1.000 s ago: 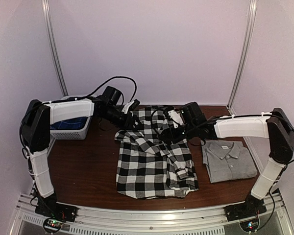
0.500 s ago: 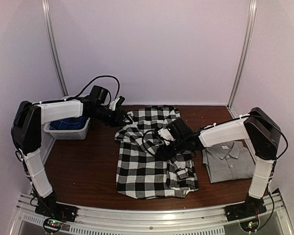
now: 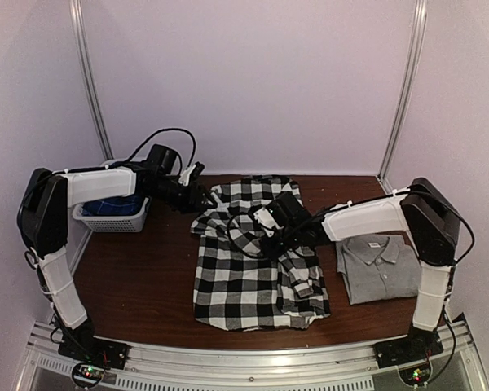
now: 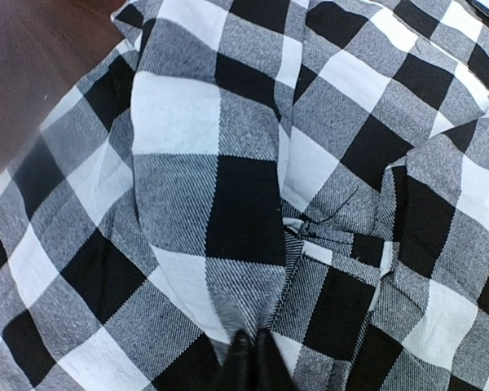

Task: Fold and stack the long sleeve shirts
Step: Pick up the sleeve from the 1/3-folded shirt.

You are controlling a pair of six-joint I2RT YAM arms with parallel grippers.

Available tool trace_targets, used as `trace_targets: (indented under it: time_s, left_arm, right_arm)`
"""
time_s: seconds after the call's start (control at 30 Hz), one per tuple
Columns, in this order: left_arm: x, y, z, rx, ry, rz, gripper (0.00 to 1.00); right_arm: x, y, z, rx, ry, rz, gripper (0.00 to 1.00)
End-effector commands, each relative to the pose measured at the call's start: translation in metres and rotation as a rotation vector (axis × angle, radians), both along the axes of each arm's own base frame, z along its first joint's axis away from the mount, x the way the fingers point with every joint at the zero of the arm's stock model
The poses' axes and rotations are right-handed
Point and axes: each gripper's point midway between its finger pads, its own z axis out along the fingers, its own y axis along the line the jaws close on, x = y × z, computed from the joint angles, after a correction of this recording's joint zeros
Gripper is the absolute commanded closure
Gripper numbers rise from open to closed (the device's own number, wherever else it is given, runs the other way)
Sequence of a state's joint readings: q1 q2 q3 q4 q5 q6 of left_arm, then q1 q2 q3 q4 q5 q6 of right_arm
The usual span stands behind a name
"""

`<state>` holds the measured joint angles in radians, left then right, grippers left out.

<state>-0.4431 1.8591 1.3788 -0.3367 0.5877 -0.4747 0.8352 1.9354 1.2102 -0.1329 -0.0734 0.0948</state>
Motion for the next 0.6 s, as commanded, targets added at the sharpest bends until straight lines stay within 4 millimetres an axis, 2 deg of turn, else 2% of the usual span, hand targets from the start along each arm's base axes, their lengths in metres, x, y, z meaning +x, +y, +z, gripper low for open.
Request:
trace_targets:
  time_s: [0.0, 0.1, 0.27, 0.4, 0.5, 0.57]
  left_arm:
    - [0.004, 0.003, 0.021, -0.024, -0.064, 0.007, 0.49]
    - [0.003, 0.004, 0.022, -0.022, -0.07, 0.002, 0.49]
    - [0.0, 0.002, 0.025, -0.035, -0.076, -0.022, 0.49]
    - [-0.003, 0.0, 0.026, -0.042, -0.081, -0.042, 0.49]
    - [-0.004, -0.001, 0.026, -0.047, -0.083, -0.059, 0.49]
    - [-0.005, -0.002, 0.024, -0.048, -0.084, -0.065, 0.49]
  right_arm:
    - [0.002, 0.009, 0.032, 0.029, 0.005, 0.0, 1.0]
    - [-0.006, 0.013, 0.053, 0.06, 0.048, 0.024, 1.0]
    - [-0.032, 0.016, 0.077, 0.123, 0.177, 0.058, 1.0]
    - [-0.052, 0.019, 0.103, 0.271, 0.342, 0.078, 1.0]
    - [-0.048, 0.012, 0.111, 0.339, 0.434, 0.029, 1.0]
    - [-0.034, 0.002, 0.1, 0.328, 0.46, -0.024, 1.0]
